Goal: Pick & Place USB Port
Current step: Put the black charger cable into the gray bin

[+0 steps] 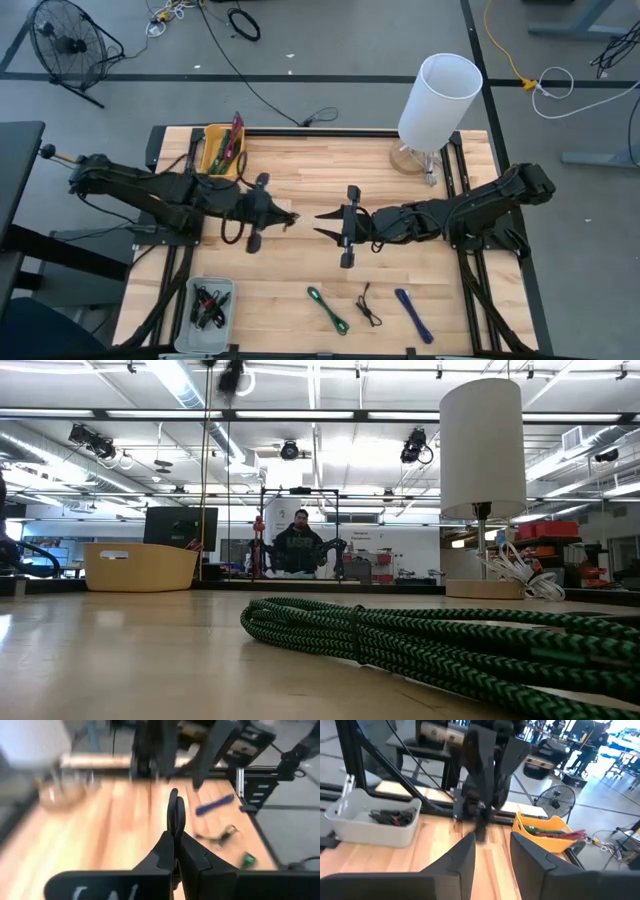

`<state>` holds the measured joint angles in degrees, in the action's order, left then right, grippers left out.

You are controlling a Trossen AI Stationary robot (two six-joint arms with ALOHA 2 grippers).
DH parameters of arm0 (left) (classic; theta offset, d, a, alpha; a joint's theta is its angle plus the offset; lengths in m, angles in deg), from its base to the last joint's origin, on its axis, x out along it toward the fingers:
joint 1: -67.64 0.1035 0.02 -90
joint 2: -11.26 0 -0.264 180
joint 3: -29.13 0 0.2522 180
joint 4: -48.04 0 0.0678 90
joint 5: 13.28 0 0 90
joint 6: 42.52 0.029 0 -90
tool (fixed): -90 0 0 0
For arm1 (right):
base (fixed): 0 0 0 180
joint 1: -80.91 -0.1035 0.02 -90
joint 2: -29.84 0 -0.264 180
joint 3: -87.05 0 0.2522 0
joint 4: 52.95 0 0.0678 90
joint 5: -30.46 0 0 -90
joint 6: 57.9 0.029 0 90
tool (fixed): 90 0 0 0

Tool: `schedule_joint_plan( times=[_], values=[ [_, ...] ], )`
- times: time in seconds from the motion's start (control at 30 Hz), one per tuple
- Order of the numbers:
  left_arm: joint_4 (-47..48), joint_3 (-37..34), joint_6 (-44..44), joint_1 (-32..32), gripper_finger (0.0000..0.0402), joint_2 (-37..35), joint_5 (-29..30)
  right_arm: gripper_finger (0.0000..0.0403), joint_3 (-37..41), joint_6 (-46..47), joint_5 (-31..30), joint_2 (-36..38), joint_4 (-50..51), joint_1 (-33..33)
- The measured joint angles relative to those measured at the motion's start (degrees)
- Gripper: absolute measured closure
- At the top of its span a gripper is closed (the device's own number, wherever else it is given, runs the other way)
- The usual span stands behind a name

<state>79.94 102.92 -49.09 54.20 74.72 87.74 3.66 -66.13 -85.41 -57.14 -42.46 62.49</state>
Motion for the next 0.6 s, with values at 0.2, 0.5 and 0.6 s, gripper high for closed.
schedule_joint_plan(
  times=[0.2, 0.5, 0.6],
  values=[
    [21.7, 0.0, -23.6, -2.1, 0.0393, -5.1, -4.2, 0.0282, 0.0, -1.3, -0.7, 0.0, 0.9, 0.0],
    [41.4, -0.8, -61.7, -14.3, 0.0393, -5.7, -11.5, 0.0282, 0.0, -3.6, -3.3, 0.0, 0.5, 0.0],
    [39.8, -1.9, -72.4, -20.7, 0.0393, -4.4, -11.7, 0.0282, 0.0, -5.1, -6.3, 0.0, 0.4, 0.0]
  ],
)
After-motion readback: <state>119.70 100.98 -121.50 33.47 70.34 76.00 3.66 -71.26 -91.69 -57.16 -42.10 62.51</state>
